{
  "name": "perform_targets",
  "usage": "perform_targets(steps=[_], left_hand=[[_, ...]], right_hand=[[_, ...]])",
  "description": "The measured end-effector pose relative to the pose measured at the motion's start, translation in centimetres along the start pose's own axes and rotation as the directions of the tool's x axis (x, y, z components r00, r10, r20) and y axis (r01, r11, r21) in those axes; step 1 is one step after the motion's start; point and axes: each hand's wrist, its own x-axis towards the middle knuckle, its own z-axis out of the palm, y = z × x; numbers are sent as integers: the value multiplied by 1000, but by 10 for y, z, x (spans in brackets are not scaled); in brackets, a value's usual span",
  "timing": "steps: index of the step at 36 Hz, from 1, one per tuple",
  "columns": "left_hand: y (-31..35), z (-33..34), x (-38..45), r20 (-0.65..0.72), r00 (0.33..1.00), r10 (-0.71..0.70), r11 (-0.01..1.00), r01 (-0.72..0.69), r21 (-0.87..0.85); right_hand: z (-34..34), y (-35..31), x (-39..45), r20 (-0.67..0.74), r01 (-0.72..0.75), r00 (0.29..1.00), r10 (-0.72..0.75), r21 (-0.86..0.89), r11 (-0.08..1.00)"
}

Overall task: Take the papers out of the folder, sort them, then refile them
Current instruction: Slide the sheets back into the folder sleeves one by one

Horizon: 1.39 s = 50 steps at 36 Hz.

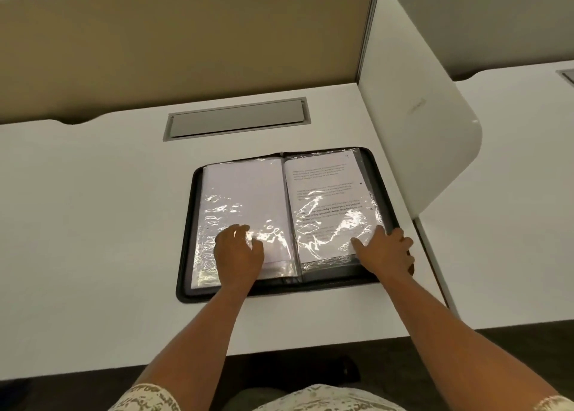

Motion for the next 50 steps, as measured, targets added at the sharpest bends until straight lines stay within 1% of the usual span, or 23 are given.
perform_targets(steps=[4,10,14,16,20,22,28,33,36,38,41,43,45,46,48,50], left_hand=[[-16,-10,10,-38,997,-71,997,71,-4],[-35,-22,30,-2,997,-75,995,75,70],[-48,-30,41,1,993,-122,988,121,90],[-58,-35,46,13,988,-153,980,150,131],[-82,-45,53,118,954,-276,940,243,239],[-94,-47,55,146,942,-303,930,259,261],[-117,-59,61,153,914,-376,906,327,269],[-127,-68,71,162,899,-407,901,366,235],[-132,-78,80,158,877,-454,883,420,210],[-137,-83,86,144,857,-494,860,457,227],[-145,-91,96,121,838,-531,831,488,268],[-156,-94,103,124,822,-555,822,519,235],[-166,-99,110,169,812,-559,828,538,158],[-169,-101,113,190,818,-544,839,532,111],[-172,-105,117,233,825,-515,849,528,6],[-168,-106,120,246,828,-504,835,540,-108]], right_hand=[[6,-9,-2,-28,9,1000,-10,-27,1000],[13,-39,-5,-21,20,1000,-20,-5,1000],[29,-58,-13,-51,18,998,-21,-49,999],[35,-67,-17,-67,4,998,-8,-59,998],[45,-84,-22,-59,-8,998,6,-19,1000],[50,-94,-25,-55,-2,998,0,-29,1000],[59,-118,-32,-54,0,999,-2,-33,999],[62,-135,-34,-50,-19,999,20,8,1000],[64,-142,-36,-41,-26,999,27,37,999],[65,-145,-37,-39,-22,999,24,55,998],[66,-149,-38,-37,-2,999,3,30,1000],[66,-148,-37,-25,11,1000,-11,10,1000],[64,-145,-36,-4,2,1000,-2,11,1000],[62,-144,-37,-14,-6,1000,6,-11,1000],[60,-143,-40,-104,17,994,-30,-125,992],[62,-147,-43,-183,90,975,-128,-202,975]])
